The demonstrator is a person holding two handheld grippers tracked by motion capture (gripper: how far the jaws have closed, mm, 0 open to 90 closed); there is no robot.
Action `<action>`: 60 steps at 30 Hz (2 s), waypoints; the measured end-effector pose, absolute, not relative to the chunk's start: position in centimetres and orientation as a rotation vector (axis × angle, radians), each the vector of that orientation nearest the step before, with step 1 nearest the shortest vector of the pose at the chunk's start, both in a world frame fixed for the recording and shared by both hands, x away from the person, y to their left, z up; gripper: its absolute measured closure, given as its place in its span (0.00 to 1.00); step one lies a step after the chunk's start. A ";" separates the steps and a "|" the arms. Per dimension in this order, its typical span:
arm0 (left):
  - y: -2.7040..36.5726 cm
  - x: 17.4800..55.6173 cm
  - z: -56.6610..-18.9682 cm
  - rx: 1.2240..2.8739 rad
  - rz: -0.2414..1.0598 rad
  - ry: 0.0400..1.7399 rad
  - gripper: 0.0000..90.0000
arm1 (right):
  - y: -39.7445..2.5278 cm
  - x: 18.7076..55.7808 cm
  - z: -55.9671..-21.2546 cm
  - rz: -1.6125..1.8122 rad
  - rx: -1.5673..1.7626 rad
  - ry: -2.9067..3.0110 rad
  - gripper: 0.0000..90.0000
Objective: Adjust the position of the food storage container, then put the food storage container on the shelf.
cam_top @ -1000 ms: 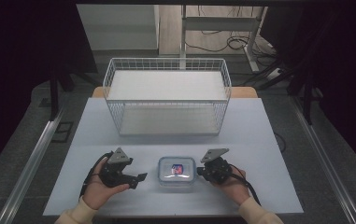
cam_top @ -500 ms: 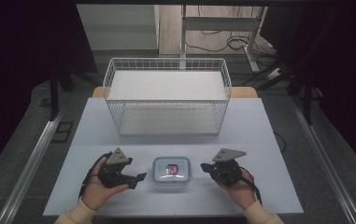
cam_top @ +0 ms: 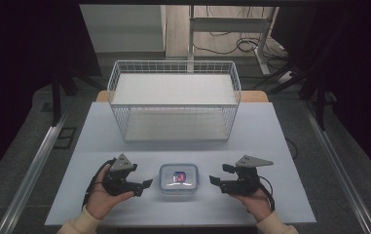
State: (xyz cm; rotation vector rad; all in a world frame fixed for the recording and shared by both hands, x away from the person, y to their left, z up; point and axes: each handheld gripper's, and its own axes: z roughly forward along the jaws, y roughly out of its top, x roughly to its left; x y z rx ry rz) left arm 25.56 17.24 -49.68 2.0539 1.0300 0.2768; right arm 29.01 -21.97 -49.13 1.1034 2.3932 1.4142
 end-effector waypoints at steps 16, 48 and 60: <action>17.4 25.6 -49.5 1.984 0.187 1.065 0.19 | -21.3 28.8 -48.9 1.442 1.135 2.414 0.19; 14.4 29.4 -51.5 1.857 -0.233 1.206 0.15 | -18.2 29.9 -49.5 1.426 1.190 2.526 0.17; 13.8 29.6 -53.2 1.797 -0.424 1.221 0.18 | -16.7 30.5 -51.0 1.427 1.255 2.586 0.17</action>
